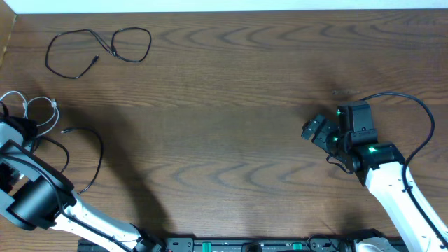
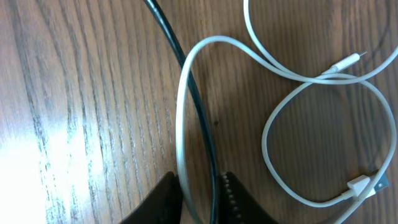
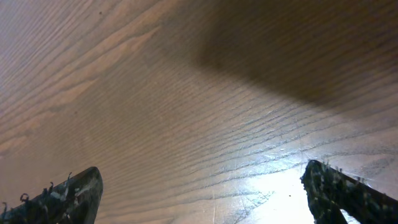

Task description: Untangle cables

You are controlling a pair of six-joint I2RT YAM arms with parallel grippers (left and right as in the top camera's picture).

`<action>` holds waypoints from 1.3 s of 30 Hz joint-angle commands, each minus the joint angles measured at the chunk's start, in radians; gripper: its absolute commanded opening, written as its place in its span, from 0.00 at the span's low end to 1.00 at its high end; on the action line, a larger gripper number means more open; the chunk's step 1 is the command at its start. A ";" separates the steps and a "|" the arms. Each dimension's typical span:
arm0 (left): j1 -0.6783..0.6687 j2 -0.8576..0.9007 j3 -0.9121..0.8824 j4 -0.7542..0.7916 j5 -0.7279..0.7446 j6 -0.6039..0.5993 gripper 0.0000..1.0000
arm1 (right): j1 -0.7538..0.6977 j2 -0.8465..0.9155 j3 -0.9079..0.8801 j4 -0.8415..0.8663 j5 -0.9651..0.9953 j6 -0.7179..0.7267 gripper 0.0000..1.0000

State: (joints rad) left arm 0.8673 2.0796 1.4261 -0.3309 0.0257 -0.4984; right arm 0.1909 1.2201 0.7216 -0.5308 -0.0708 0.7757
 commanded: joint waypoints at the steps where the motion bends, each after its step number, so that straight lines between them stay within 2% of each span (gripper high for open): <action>1: -0.017 0.019 -0.007 0.023 -0.008 0.003 0.14 | -0.002 -0.003 0.003 -0.001 0.012 -0.014 0.99; 4: -0.034 0.019 -0.007 0.039 -0.007 0.004 0.08 | -0.002 -0.003 0.003 -0.001 0.012 -0.014 0.99; 9: -0.081 0.024 -0.009 0.096 -0.007 0.073 0.08 | -0.002 -0.003 0.003 -0.001 0.012 -0.014 0.99; 16: -0.104 0.036 -0.009 0.129 -0.008 0.079 0.09 | -0.002 -0.003 0.003 -0.001 0.012 -0.014 0.99; 17: -0.104 0.036 -0.009 0.130 -0.008 0.078 0.11 | -0.002 -0.003 0.003 -0.001 0.013 -0.014 0.99; 19: -0.104 0.036 -0.008 0.131 -0.008 0.080 0.55 | -0.002 -0.002 0.003 -0.001 0.012 -0.014 0.99; 23: -0.098 0.025 -0.008 0.116 -0.008 0.094 0.72 | -0.002 -0.003 0.003 -0.001 0.012 -0.014 0.99; 26: -0.097 0.000 -0.008 0.108 -0.009 0.094 0.73 | -0.002 -0.003 0.003 -0.001 0.012 -0.014 0.99; 34: -0.098 -0.172 -0.008 0.062 -0.008 0.094 0.84 | -0.002 -0.003 0.003 -0.001 0.012 -0.014 0.99; 36: -0.098 -0.268 -0.008 -0.025 -0.007 0.093 0.91 | -0.002 -0.003 0.003 -0.001 0.012 -0.014 0.99; 38: -0.100 -0.344 -0.008 -0.092 0.002 0.093 0.93 | -0.002 -0.003 0.003 -0.001 0.012 -0.014 0.99; 39: -0.101 -0.389 -0.008 -0.117 0.056 0.093 0.93 | -0.002 -0.003 0.003 -0.001 0.012 -0.014 0.99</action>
State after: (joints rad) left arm 0.7654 1.7958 1.4170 -0.4076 0.0238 -0.4145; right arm 0.1909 1.2194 0.7216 -0.5301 -0.0708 0.7757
